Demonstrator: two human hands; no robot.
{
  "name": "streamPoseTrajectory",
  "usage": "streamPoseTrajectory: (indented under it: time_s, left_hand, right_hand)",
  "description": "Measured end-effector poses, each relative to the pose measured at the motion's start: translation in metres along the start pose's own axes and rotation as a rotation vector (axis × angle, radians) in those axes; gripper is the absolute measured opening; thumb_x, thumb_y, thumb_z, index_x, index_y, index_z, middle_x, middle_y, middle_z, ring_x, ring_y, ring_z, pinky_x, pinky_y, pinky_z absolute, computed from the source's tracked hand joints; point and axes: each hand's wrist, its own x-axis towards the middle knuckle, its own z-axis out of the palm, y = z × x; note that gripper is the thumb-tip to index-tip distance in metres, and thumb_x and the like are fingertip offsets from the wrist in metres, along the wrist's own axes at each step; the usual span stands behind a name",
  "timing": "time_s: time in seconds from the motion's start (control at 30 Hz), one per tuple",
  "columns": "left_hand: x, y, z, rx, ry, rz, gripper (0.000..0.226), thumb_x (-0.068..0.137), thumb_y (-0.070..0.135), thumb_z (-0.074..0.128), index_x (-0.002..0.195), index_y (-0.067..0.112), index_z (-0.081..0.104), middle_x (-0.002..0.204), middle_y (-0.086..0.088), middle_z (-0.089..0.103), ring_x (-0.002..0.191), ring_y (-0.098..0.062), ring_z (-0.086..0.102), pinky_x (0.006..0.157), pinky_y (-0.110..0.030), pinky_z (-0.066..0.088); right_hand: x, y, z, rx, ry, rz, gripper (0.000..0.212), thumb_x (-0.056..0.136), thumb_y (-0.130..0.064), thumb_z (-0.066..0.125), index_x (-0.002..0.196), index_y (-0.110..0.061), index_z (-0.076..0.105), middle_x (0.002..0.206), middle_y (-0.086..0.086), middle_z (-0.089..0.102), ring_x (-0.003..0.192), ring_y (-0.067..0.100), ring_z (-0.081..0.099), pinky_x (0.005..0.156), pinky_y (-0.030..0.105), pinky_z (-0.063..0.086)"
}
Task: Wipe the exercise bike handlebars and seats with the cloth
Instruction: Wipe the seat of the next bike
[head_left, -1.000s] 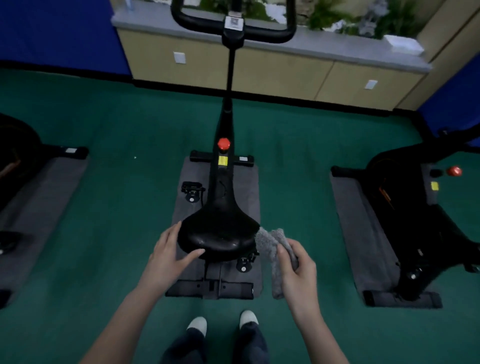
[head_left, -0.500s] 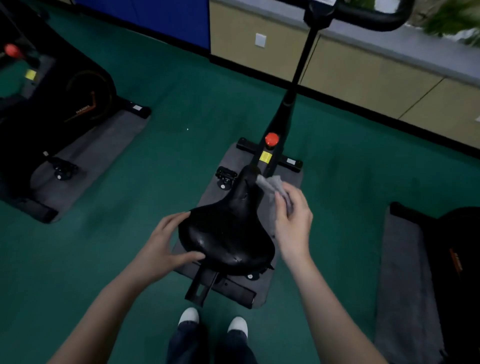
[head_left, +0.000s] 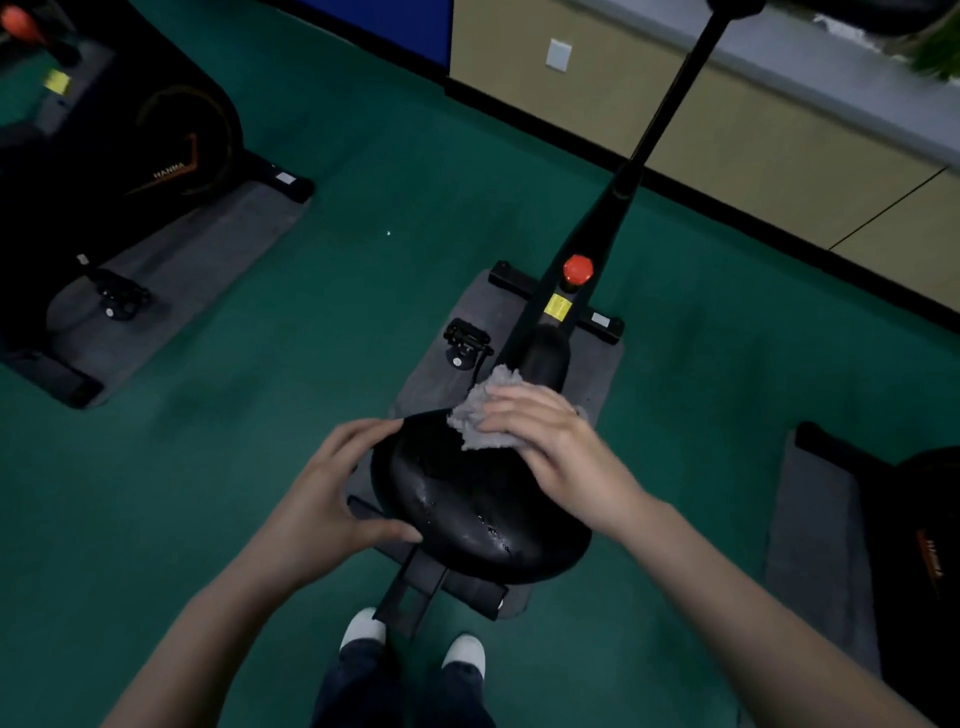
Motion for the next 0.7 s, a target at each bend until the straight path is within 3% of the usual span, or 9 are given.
streamPoseTrajectory:
  time_s: [0.1, 0.27, 0.47, 0.6, 0.7]
  left_hand:
    - [0.000, 0.000, 0.000, -0.005, 0.005, 0.014, 0.093, 0.048, 0.033, 0.088, 0.132, 0.027, 0.048, 0.131, 0.012, 0.044, 0.119, 0.015, 0.037, 0.099, 0.000, 0.027]
    - [0.000, -0.002, 0.000, -0.028, 0.013, 0.017, 0.093, 0.047, 0.034, 0.087, 0.131, 0.030, 0.048, 0.130, 0.014, 0.044, 0.120, 0.015, 0.038, 0.098, 0.000, 0.027]
    - [-0.002, -0.004, 0.002, -0.050, 0.017, 0.014, 0.091, 0.047, 0.042, 0.084, 0.130, 0.034, 0.046, 0.131, 0.019, 0.042, 0.121, 0.014, 0.038, 0.098, 0.000, 0.026]
    - [-0.002, -0.005, 0.002, -0.018, 0.008, 0.030, 0.091, 0.050, 0.045, 0.083, 0.132, 0.034, 0.044, 0.131, 0.018, 0.042, 0.122, 0.014, 0.036, 0.098, 0.000, 0.025]
    - [-0.002, -0.005, 0.001, -0.014, 0.006, 0.034, 0.091, 0.050, 0.045, 0.083, 0.132, 0.032, 0.045, 0.132, 0.017, 0.042, 0.122, 0.014, 0.036, 0.097, -0.001, 0.025]
  right_hand:
    - [0.027, 0.017, -0.020, -0.191, -0.032, -0.063, 0.024, 0.084, 0.009, 0.061, 0.105, 0.002, 0.069, 0.113, 0.013, 0.069, 0.114, 0.029, 0.060, 0.106, 0.040, 0.038]
    - [0.072, 0.024, -0.025, -0.358, -0.058, 0.255, 0.027, 0.087, 0.005, 0.048, 0.103, -0.005, 0.067, 0.101, 0.014, 0.068, 0.101, 0.033, 0.058, 0.092, 0.037, 0.041]
    - [0.089, 0.004, -0.013, -0.390, -0.491, 0.129, 0.019, 0.087, -0.005, 0.050, 0.094, -0.017, 0.063, 0.099, 0.011, 0.067, 0.096, 0.031, 0.061, 0.079, 0.042, 0.049]
    - [0.113, 0.024, -0.029, -0.540, -0.480, 0.304, 0.015, 0.088, -0.014, 0.054, 0.099, -0.013, 0.063, 0.103, 0.017, 0.066, 0.100, 0.035, 0.060, 0.076, 0.036, 0.047]
    - [0.113, 0.005, -0.005, -0.553, -0.572, 0.273, 0.022, 0.086, -0.016, 0.055, 0.106, -0.018, 0.064, 0.107, 0.016, 0.064, 0.102, 0.035, 0.059, 0.080, 0.039, 0.051]
